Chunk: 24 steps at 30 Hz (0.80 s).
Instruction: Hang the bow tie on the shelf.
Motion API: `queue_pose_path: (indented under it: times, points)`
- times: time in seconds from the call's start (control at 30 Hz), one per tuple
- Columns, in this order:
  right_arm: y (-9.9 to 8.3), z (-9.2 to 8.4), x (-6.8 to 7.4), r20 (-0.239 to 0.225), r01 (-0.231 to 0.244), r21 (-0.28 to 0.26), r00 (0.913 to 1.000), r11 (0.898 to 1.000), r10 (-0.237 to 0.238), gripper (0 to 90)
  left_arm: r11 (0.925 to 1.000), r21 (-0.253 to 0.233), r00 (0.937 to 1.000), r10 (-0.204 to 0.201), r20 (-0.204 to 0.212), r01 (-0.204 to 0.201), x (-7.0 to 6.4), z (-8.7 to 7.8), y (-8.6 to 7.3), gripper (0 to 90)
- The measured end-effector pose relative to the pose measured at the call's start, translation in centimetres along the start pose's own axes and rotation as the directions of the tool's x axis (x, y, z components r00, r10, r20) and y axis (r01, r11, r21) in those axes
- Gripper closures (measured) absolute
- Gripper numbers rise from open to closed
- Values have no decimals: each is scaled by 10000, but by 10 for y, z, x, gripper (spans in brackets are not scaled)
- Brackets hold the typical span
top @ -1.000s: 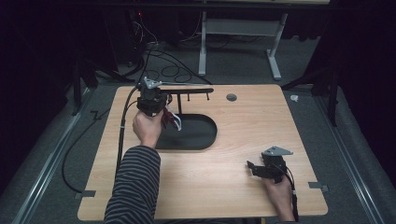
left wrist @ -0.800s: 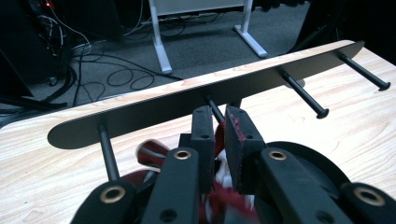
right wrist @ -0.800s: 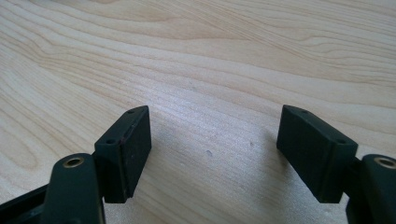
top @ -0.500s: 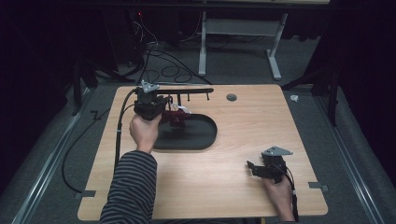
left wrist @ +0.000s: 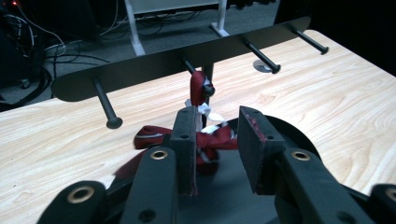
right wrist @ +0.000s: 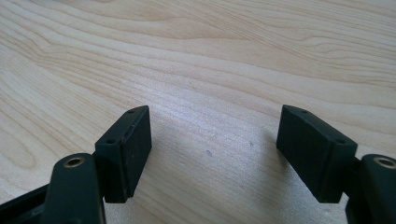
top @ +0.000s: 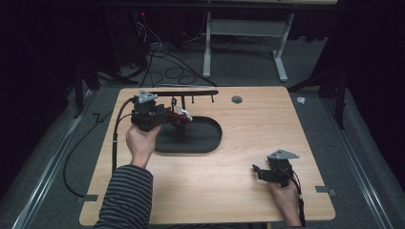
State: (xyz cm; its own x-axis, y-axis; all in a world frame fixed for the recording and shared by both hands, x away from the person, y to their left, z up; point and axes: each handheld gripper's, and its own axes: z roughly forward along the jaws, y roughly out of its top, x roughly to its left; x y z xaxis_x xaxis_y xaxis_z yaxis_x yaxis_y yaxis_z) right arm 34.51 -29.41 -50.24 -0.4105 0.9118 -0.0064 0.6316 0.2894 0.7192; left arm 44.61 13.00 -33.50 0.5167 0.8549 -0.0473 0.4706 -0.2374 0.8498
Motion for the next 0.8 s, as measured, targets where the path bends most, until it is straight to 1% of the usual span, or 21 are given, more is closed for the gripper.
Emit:
queue_pose_path:
  times: [0.07,0.2,0.27,0.4,0.6,0.8]
  points:
    - [0,0,0,1,5,-1,10000,10000,-5,279,9999,42,10000,100,-2,-100,0,-3,-1,667]
    - [0,0,0,0,-7,-1,10000,10000,7,279,10000,7,10000,94,28,-94,-1,-11,-3,652]
    - [0,0,0,0,-28,6,10000,10000,28,279,9999,-20,9999,124,-93,-124,-1,-13,-4,636]
    - [0,0,0,-2,-29,3,10000,10000,29,279,9998,-114,9998,177,-34,-178,-1,-20,-6,629]
    - [0,0,0,0,-7,1,10000,10000,7,279,9996,-260,10000,61,41,-60,0,-29,-11,617]
    - [0,0,0,0,1,-2,10000,10000,-1,279,9998,-198,10000,20,20,-19,3,-36,-19,606]
